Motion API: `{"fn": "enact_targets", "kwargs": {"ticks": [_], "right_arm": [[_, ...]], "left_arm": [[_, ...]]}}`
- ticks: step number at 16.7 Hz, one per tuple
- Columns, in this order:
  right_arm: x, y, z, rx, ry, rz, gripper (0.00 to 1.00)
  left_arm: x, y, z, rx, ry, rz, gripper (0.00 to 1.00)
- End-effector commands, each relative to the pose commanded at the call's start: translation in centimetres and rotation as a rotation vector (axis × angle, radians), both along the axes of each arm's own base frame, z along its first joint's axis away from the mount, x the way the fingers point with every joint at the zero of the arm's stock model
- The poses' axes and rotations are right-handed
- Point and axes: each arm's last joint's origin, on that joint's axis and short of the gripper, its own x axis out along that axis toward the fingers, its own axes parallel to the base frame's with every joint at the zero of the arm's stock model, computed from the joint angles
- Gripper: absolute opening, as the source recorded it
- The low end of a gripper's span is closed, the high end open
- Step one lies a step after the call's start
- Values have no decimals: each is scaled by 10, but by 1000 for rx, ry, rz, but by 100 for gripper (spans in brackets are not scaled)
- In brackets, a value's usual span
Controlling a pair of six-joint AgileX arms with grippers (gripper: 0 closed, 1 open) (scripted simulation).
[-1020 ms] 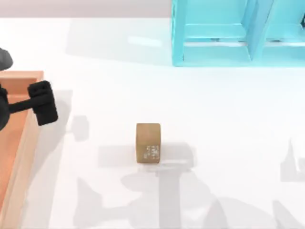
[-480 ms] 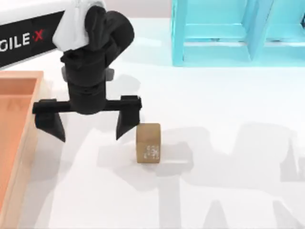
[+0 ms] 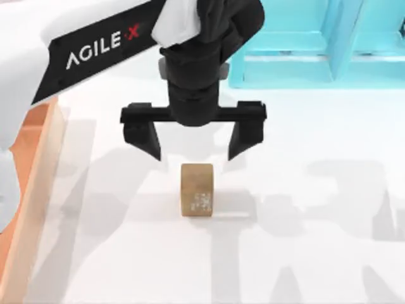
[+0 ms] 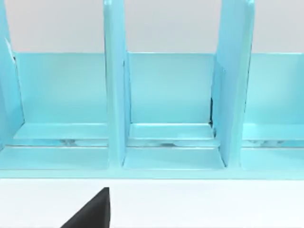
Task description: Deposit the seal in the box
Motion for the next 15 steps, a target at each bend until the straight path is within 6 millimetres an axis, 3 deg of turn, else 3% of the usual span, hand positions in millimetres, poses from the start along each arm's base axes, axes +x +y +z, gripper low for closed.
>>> {"fn": "enact_targets", "kwargs": {"ticks": [7,15], "right_arm": [[0,0,0,0,0,0,100],[0,0,0,0,0,0,100]], "left_arm": [[1,0,-4,-2,-2,-1,100],[1,-2,-91,-5,-5,-2,100]]}}
